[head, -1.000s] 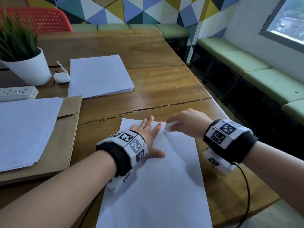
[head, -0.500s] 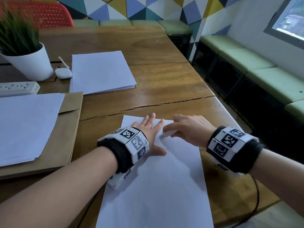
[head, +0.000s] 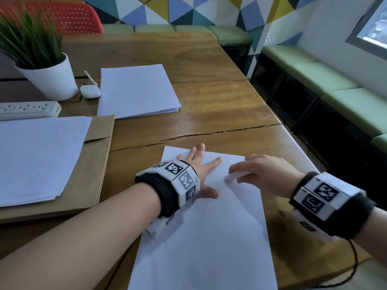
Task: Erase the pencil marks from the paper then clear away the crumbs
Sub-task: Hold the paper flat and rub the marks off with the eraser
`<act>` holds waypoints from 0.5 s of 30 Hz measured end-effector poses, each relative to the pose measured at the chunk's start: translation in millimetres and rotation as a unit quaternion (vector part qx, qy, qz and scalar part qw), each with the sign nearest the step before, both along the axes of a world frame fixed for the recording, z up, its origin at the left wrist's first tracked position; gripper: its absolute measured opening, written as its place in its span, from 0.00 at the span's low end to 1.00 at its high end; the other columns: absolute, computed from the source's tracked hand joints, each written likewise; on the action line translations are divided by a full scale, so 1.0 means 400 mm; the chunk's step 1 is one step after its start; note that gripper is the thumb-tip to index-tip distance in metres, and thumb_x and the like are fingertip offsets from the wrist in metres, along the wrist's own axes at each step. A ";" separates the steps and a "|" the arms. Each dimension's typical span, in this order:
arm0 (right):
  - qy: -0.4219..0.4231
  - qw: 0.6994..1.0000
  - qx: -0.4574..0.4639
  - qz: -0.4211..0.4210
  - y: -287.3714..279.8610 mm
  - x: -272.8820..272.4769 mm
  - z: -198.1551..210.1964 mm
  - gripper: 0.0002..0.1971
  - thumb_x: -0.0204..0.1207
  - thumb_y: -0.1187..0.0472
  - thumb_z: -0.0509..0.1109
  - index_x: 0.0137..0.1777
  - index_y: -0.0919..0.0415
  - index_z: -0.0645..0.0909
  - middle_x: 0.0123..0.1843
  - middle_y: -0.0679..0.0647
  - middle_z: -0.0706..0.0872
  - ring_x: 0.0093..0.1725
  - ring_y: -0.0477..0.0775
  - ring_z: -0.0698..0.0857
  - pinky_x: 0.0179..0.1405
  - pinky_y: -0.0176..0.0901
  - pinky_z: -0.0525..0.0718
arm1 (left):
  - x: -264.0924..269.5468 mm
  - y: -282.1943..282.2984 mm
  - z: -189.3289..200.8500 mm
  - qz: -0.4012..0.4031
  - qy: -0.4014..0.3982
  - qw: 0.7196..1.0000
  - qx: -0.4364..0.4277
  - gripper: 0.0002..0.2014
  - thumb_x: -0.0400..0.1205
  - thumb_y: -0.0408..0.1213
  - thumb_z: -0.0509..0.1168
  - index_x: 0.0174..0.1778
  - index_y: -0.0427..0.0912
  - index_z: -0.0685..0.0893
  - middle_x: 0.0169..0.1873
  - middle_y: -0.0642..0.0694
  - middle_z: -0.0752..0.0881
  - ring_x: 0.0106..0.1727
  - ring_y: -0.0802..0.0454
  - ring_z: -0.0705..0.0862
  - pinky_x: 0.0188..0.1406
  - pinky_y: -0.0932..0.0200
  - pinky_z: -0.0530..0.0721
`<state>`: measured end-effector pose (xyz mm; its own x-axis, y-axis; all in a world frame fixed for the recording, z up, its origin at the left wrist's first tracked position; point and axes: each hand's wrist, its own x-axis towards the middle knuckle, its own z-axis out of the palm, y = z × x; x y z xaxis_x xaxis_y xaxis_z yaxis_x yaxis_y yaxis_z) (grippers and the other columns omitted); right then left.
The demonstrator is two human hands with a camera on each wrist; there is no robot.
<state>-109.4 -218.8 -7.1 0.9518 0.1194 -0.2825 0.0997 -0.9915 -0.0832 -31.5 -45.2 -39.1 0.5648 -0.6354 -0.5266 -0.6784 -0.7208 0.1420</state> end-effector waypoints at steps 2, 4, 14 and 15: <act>0.036 0.997 0.047 -0.055 -0.020 -0.016 0.005 0.12 0.78 0.45 0.63 0.61 0.36 0.79 0.50 0.43 0.83 0.52 0.51 0.81 0.51 0.48 0.83 | 0.002 -0.011 0.010 -0.013 0.005 1.000 0.004 0.49 0.73 0.66 0.63 0.80 0.61 0.35 0.80 0.41 0.28 0.82 0.38 0.34 0.79 0.35 0.44; 0.017 0.990 0.101 -0.094 -0.019 -0.007 -0.005 0.13 0.76 0.44 0.65 0.58 0.43 0.82 0.47 0.45 0.86 0.48 0.50 0.83 0.50 0.49 0.84 | 0.001 -0.030 0.025 -0.042 -0.008 0.999 -0.001 0.51 0.74 0.62 0.66 0.82 0.53 0.38 0.81 0.44 0.31 0.82 0.38 0.36 0.79 0.35 0.44; 0.077 0.985 0.142 -0.053 0.029 -0.049 0.008 0.14 0.71 0.43 0.68 0.53 0.45 0.86 0.44 0.47 0.89 0.42 0.47 0.80 0.48 0.45 0.82 | -0.011 -0.033 0.025 -0.046 0.010 0.999 -0.024 0.61 0.68 0.62 0.72 0.82 0.44 0.35 0.82 0.48 0.34 0.83 0.45 0.37 0.80 0.37 0.46; 0.074 0.982 0.156 -0.070 0.019 -0.033 0.014 0.15 0.70 0.42 0.69 0.53 0.46 0.87 0.44 0.47 0.89 0.43 0.46 0.81 0.48 0.42 0.82 | -0.010 -0.032 0.024 -0.045 0.012 0.999 -0.026 0.61 0.68 0.62 0.72 0.82 0.45 0.35 0.82 0.49 0.34 0.83 0.46 0.36 0.80 0.37 0.45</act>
